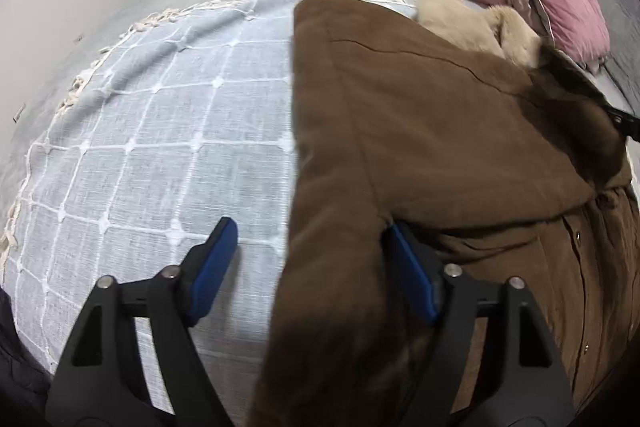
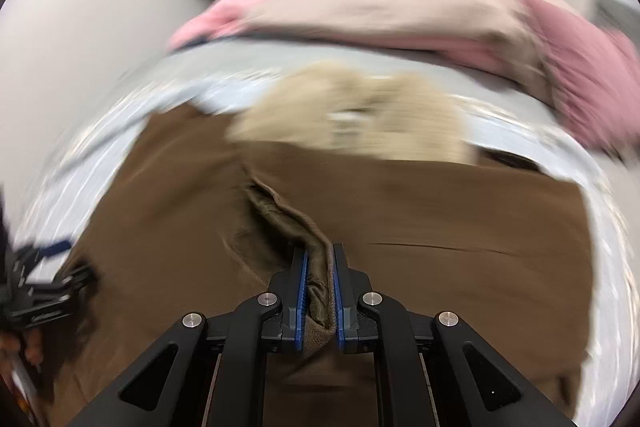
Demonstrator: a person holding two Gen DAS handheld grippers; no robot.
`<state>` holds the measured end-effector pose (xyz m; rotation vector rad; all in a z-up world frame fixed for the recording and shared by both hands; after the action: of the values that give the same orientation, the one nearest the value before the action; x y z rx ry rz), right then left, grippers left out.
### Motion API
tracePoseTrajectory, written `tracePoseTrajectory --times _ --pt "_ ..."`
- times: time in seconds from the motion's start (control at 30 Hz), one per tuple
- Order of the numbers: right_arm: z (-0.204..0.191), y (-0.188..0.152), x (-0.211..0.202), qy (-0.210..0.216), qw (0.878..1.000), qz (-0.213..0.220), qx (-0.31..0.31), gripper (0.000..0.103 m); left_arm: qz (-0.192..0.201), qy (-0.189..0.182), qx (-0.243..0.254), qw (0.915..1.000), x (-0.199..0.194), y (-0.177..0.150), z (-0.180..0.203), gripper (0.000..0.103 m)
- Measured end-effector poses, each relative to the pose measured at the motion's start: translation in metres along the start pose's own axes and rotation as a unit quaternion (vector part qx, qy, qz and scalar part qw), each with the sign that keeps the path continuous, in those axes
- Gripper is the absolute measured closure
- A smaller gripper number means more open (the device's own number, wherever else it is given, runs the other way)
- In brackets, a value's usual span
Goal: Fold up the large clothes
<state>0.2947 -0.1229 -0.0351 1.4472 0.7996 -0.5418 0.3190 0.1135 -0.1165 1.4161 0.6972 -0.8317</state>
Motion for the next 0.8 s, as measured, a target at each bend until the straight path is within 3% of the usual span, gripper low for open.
tracePoseTrajectory --times 0.07,0.13,0.2,0.27,0.37,0.47,0.57,0.63,0.67,0.73,0.8 --pt "0.039 -0.002 -0.006 0.007 0.998 -0.004 0.057 0.089 -0.016 -0.026 -0.022 0.9993 0.004 -0.002 -0.004 0.036" --pt "0.069 -0.009 -0.008 0.043 0.992 -0.017 0.115 0.083 -0.023 -0.047 -0.041 0.9978 0.007 -0.002 -0.004 0.047" --pt "0.09 -0.015 -0.01 0.091 0.982 -0.021 0.162 0.062 -0.025 -0.071 -0.056 0.9956 0.008 -0.002 0.0 0.058" --pt "0.109 -0.023 -0.013 0.12 0.972 -0.012 0.203 0.051 -0.023 -0.069 -0.057 0.9957 0.006 -0.003 0.004 0.062" --pt "0.131 -0.035 -0.015 0.158 0.954 -0.001 0.254 0.048 -0.021 -0.072 -0.046 0.9961 0.0 -0.004 0.008 0.068" --pt "0.147 -0.05 -0.014 0.212 0.928 0.006 0.306 0.046 -0.037 -0.087 -0.049 0.9943 -0.006 -0.004 0.005 0.067" --pt "0.156 -0.064 -0.015 0.237 0.912 0.009 0.335 0.045 -0.045 -0.113 -0.053 0.9912 -0.024 -0.005 0.0 0.051" --pt "0.157 -0.071 -0.022 0.261 0.901 0.025 0.344 0.045 -0.022 -0.123 -0.052 0.9909 -0.04 -0.001 -0.003 0.038" --pt "0.156 -0.072 -0.024 0.271 0.897 0.037 0.348 0.043 -0.005 -0.125 -0.058 0.9904 -0.049 0.004 -0.005 0.037" --pt "0.157 -0.067 -0.021 0.272 0.893 0.04 0.356 0.043 0.001 -0.131 -0.072 0.9888 -0.051 0.009 -0.007 0.037" --pt "0.151 -0.066 -0.021 0.26 0.903 0.041 0.341 0.043 -0.017 -0.129 -0.073 0.9888 -0.04 0.01 0.0 0.037"
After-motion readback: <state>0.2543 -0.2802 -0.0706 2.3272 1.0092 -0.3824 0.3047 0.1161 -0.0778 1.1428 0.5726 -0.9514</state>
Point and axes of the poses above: each gripper's, at about its wrist camera, not at the fingertips, and x roughly the way its jaws point, z to its right, y to its top, the point moved 6 cm from there along x, roughly the way its jaws point, and after that the axes turned 1 degree about -x, right-handed, at the moved point
